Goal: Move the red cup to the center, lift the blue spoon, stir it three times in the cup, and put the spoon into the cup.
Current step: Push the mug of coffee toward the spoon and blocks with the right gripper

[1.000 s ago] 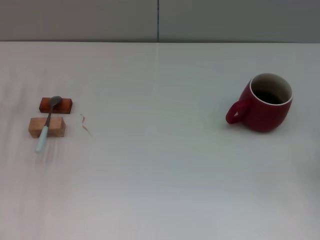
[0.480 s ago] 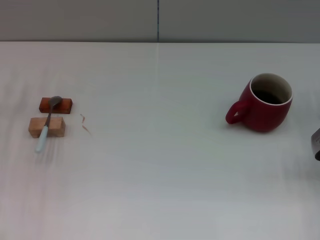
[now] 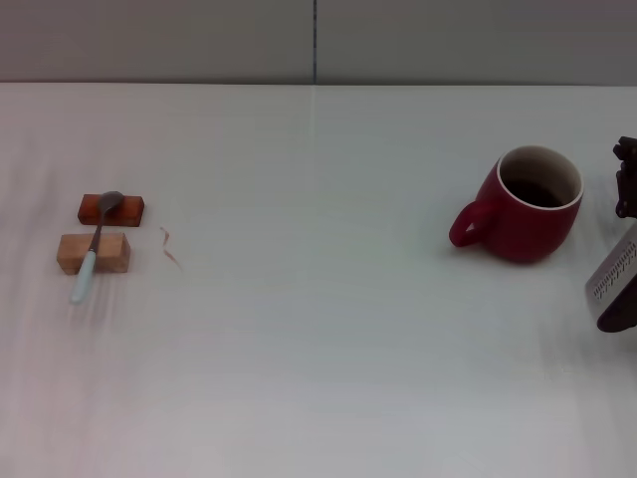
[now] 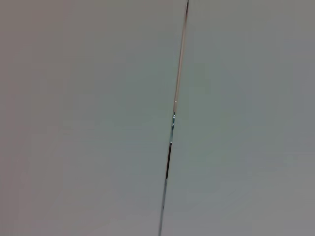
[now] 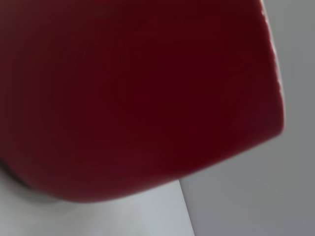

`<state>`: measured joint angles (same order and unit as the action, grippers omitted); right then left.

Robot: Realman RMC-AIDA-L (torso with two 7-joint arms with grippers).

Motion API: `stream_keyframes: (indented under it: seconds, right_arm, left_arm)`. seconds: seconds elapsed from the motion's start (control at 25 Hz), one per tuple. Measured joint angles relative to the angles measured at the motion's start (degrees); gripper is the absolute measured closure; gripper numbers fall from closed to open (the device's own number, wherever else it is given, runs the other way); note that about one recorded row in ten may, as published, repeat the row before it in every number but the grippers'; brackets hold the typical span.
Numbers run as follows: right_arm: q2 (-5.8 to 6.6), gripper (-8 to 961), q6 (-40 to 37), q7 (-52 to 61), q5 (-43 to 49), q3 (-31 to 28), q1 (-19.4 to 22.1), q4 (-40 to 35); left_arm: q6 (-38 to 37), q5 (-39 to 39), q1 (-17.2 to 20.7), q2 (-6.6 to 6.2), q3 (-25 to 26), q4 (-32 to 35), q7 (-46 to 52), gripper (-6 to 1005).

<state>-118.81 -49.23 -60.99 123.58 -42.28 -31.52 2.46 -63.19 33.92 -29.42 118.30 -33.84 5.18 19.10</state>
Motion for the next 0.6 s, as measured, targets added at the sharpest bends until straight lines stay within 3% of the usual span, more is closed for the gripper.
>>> stream_keyframes:
  seconds: [0.6]
  right_arm:
    - [-0.01, 902, 1.79, -0.07, 0.83, 3.48, -1.00, 1.56]
  left_arm:
    - [0.00, 0.00, -0.20, 0.09, 0.00, 0.00, 0.14, 183]
